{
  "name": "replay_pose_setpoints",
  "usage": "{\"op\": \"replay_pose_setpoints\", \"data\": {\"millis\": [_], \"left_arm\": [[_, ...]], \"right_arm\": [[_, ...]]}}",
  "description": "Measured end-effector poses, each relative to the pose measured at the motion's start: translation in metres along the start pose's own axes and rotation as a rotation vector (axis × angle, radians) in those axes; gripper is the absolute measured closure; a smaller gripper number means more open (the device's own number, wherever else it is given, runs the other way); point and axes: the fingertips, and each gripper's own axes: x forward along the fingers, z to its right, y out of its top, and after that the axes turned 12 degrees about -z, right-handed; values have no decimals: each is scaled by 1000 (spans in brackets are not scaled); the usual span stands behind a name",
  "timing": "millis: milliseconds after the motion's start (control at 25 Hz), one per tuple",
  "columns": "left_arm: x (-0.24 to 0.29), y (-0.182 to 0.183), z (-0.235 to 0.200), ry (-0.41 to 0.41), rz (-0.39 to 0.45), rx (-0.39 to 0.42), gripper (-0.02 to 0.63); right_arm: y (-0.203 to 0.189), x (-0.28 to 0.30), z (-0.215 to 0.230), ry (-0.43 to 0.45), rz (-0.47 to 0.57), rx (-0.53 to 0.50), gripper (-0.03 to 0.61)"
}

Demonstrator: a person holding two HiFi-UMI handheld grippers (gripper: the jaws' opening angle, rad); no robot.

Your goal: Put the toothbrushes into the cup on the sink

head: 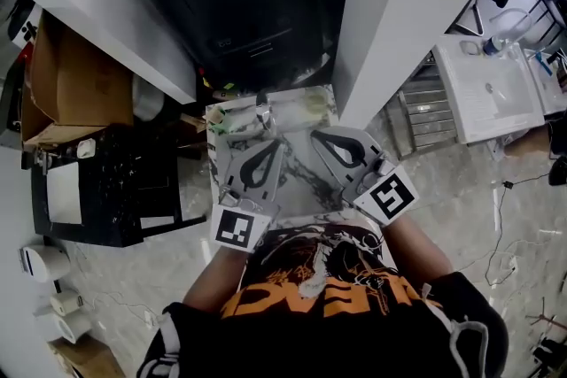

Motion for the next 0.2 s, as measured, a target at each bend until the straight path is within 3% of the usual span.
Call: {"op": "replay_pose_setpoints", "data": {"millis": [200], "left_arm": [[-10, -7, 13, -7, -18, -6, 591]], "right_arm": [[-1, -13, -10, -5, -3, 15, 565]]}}
